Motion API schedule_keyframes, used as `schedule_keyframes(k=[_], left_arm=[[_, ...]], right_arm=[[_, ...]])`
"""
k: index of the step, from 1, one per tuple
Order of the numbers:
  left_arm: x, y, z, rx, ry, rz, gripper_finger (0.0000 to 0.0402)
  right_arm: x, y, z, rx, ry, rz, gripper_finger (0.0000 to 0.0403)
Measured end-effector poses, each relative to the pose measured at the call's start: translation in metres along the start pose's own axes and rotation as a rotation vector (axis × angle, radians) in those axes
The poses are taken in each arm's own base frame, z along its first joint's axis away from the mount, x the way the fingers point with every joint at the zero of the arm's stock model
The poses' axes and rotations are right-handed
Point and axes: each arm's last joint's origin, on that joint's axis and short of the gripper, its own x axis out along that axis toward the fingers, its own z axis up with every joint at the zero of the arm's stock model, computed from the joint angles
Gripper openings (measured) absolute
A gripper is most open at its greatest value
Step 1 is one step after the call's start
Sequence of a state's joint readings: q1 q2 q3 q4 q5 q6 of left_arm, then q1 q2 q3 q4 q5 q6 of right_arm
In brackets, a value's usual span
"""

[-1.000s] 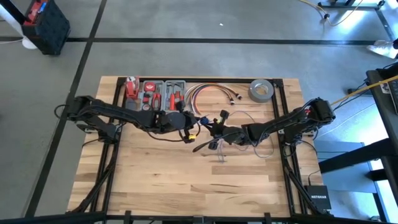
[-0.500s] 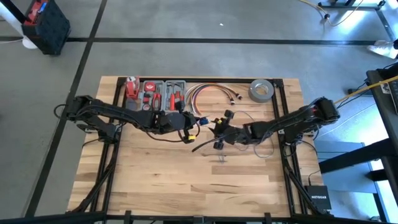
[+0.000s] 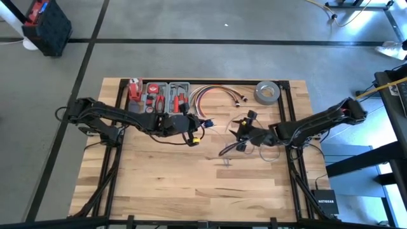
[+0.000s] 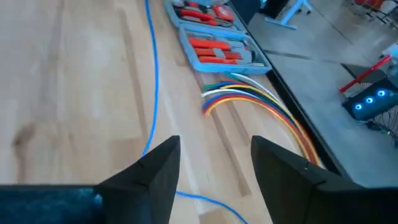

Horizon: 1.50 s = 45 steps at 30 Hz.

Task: Coil cords
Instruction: Coil the blue wire onto the black spool

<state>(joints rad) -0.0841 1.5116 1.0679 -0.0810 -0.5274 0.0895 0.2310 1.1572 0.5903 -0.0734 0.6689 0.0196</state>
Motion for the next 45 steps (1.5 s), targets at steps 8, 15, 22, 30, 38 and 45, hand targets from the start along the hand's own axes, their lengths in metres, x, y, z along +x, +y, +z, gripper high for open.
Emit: schedule_keyframes(k=[8,15,22,30,38,45], left_arm=[[0.0,0.0,0.001,0.013,-0.012,0.001,0.0],[0.0,0.0,0.001,0.02,-0.012,0.001,0.0],[0.0,0.0,0.001,0.015,-0.015,0.001,0.0],[0.0,0.0,0.001,0.019,-0.013,0.001,0.0],[0.001,0.0,0.001,0.02,-0.012,0.001,0.0],[0.001,0.0,0.0,0.029,-0.006,0.0,0.0]], right_arm=[[0.029,0.001,-0.033,0.106,-0.058,0.124,0.0202],[0.051,0.006,-0.039,0.111,-0.024,0.222,0.0202],[0.071,0.011,-0.045,0.127,-0.033,0.208,0.0202],[0.08,0.016,-0.045,0.112,-0.057,0.221,0.0201],[0.088,0.02,-0.041,0.08,-0.044,0.221,0.0117],[0.088,0.018,-0.043,-0.001,0.0,0.18,0.001]])
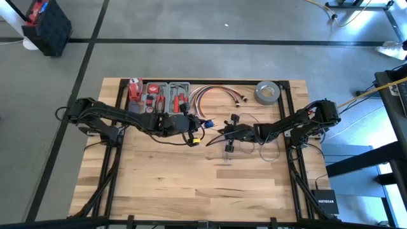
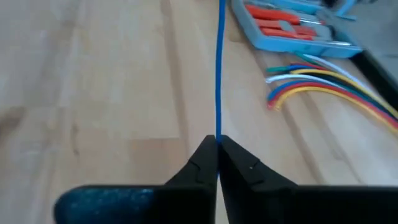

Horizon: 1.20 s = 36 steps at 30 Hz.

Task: Coil cords
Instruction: Coil the blue wire onto the black spool

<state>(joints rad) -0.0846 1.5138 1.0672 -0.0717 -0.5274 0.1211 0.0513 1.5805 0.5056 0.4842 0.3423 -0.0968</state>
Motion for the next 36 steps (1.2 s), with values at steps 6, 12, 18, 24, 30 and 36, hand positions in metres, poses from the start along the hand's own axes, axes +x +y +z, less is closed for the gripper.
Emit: schedule_keyframes(k=[6,12,18,24,30,36], left_arm=[[-0.001,-0.003,-0.003,0.031,0.031,-0.01,0.0],[0.0,0.001,-0.009,0.057,0.081,-0.006,0.0],[0.011,-0.002,-0.013,0.069,0.096,0.001,0.0],[0.033,-0.001,-0.018,0.053,0.078,0.031,0.0],[0.045,0.007,-0.021,-0.034,0.075,0.067,0.0],[0.053,0.005,-0.021,-0.073,0.039,0.065,0.0]], right_arm=[[-0.016,-0.011,0.007,0.001,0.027,-0.147,0.0008],[-0.046,-0.024,0.029,0.126,-0.094,-0.173,0.0009],[-0.066,-0.031,0.046,0.269,-0.231,-0.121,0.0006],[-0.072,-0.023,0.058,0.289,-0.356,0.008,0.0004],[-0.08,-0.011,0.068,0.292,-0.46,0.06,0.0003],[-0.067,-0.005,0.069,0.296,-0.462,0.077,0.0003]])
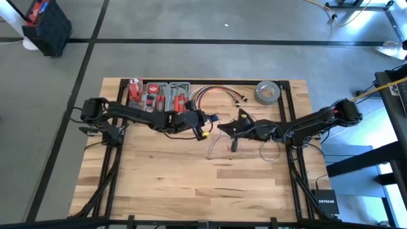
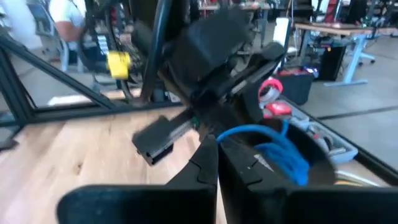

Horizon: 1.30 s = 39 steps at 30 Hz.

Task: Coil cords
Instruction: Coil the blue wire onto the black spool

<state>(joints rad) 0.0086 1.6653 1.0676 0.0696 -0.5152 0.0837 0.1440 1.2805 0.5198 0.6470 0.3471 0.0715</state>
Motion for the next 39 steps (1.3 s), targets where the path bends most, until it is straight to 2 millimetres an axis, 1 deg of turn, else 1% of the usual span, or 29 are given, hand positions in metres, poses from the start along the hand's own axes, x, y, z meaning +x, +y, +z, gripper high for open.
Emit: schedule_keyframes(k=[4,9,13,16,22,25,29,31,34,36,39], left_arm=[[0.0,-0.002,0.004,-0.019,-0.046,-0.078,0.0],[-0.001,-0.003,0.005,-0.022,-0.053,-0.093,0.0],[-0.003,-0.003,0.006,-0.029,-0.055,-0.095,0.0],[-0.011,-0.004,0.011,-0.032,-0.079,-0.104,0.0],[-0.029,-0.007,0.019,-0.021,-0.111,-0.127,0.0],[-0.037,-0.007,0.02,-0.006,-0.095,-0.138,0.0],[-0.041,-0.007,0.02,0.002,-0.083,-0.144,0.0],[-0.042,-0.008,0.02,0.009,-0.083,-0.147,0.0],[-0.042,-0.009,0.018,0.022,-0.07,-0.155,0.0],[-0.042,-0.009,0.017,0.03,-0.057,-0.157,0.0],[-0.043,-0.008,0.018,0.027,-0.062,-0.152,0.0]], right_arm=[[0.018,0.006,-0.004,-0.01,0.029,-0.001,0.0003],[0.042,0.015,-0.004,-0.027,0.049,-0.006,0.0004],[0.051,0.017,-0.011,-0.059,0.094,-0.014,0.0004],[0.052,0.017,-0.016,-0.077,0.139,-0.017,0.0004],[0.05,0.016,-0.02,-0.13,0.184,-0.045,0.0005],[0.05,0.015,-0.021,-0.155,0.208,-0.053,0.0005],[0.049,0.014,-0.023,-0.167,0.225,-0.074,0.0005],[0.049,0.014,-0.023,-0.164,0.227,-0.07,0.0005],[0.048,0.015,-0.026,-0.055,0.251,-0.076,0.0006],[0.048,0.014,-0.029,-0.035,0.284,-0.088,0.0014],[0.041,0.009,-0.041,-0.102,0.396,-0.145,0.0047]])
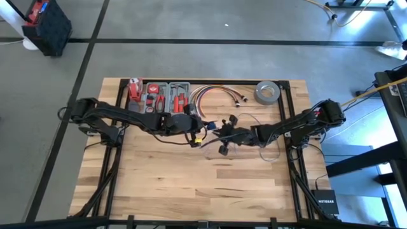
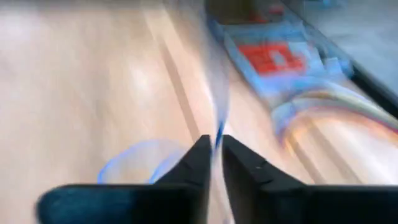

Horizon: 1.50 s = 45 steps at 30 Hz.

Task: Coil cords
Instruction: Coil the blue wire onto the black spool

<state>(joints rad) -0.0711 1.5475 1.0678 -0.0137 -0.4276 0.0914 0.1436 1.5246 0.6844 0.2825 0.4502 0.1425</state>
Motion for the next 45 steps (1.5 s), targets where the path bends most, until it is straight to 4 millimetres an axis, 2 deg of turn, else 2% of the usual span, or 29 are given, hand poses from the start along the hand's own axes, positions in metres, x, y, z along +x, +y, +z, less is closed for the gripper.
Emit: schedule_keyframes(k=[2,5,8,11,15,21,25,27,32,38,45], left_arm=[[-0.001,0.001,0.003,-0.007,-0.015,0.002,0.0],[0.0,0.0,0.0,0.006,0.006,0.0,0.0],[0.0,0.0,-0.001,0.007,0.008,0.0,0.0],[0.0,0.0,-0.002,0.011,0.016,0.0,0.0],[0.0,0.0,-0.001,0.013,0.008,0.002,0.0],[0.001,0.0,-0.001,0.019,0.006,0.002,0.0],[0.001,0.0,-0.001,0.019,0.008,0.002,0.0],[0.001,0.0,-0.002,0.024,0.014,0.002,0.0],[0.001,0.0,-0.002,0.034,0.022,0.001,0.0],[-0.002,0.0,-0.001,0.05,0.02,0.0,0.0],[-0.003,0.001,-0.001,0.056,0.019,0.0,0.0]], right_arm=[[-0.003,-0.002,0.0,-0.026,0.022,-0.009,0.0077],[-0.019,-0.007,0.013,-0.014,-0.003,0.004,0.0121],[-0.032,-0.011,0.012,-0.033,0.053,0.07,0.0156],[-0.045,-0.014,0.017,-0.026,0.064,0.159,0.0178],[-0.042,-0.012,0.014,-0.005,0.093,0.185,0.0185],[-0.021,-0.007,0.0,-0.016,0.138,0.107,0.0172],[-0.012,-0.008,-0.005,-0.068,0.152,0.079,0.0147],[-0.011,-0.01,-0.004,-0.089,0.146,0.045,0.0121],[-0.015,-0.013,-0.001,-0.161,0.139,-0.01,0.0016],[-0.03,-0.025,-0.006,-0.203,0.233,-0.174,0.0007],[-0.044,-0.043,-0.037,-0.187,0.325,-0.316,0.0004]])
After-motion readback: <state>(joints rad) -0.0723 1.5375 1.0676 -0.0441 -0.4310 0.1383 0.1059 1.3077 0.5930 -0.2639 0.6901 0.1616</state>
